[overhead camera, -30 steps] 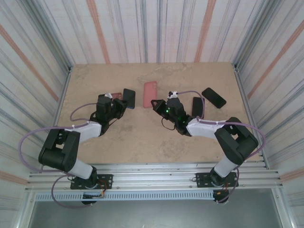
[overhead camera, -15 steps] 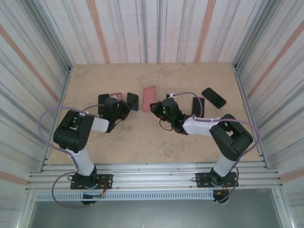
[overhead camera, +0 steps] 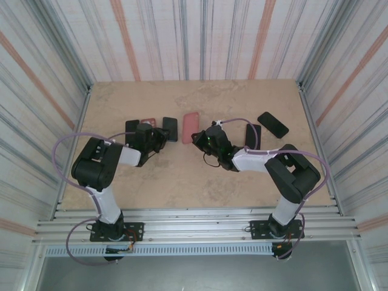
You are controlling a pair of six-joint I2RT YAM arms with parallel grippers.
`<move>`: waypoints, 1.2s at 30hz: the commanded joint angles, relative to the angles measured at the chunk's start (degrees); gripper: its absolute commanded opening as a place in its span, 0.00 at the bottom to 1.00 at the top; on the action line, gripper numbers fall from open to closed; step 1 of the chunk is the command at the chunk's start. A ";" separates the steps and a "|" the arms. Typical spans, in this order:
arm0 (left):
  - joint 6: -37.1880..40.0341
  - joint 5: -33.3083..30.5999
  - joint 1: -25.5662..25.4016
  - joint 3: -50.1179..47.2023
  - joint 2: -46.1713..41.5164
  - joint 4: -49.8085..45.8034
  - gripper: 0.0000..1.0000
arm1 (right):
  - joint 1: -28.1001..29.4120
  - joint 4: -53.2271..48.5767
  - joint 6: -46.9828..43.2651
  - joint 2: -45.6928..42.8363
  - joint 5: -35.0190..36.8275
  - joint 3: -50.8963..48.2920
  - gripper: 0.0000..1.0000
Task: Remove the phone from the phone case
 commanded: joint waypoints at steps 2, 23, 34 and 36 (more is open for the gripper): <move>4.87 -0.55 0.18 1.72 -5.00 -8.31 0.51 | -0.34 -3.18 -0.08 2.03 0.00 2.82 0.06; 12.41 2.64 3.07 5.37 -11.11 -22.51 0.76 | -4.62 -6.30 -8.80 14.61 -9.39 13.41 0.08; 15.58 10.74 3.87 8.58 -9.19 -24.49 0.79 | -5.97 -7.25 -10.83 18.54 -12.25 14.99 0.08; 16.57 11.23 3.91 9.38 -8.33 -24.95 0.79 | -5.99 -6.50 -10.83 19.05 -12.62 15.18 0.08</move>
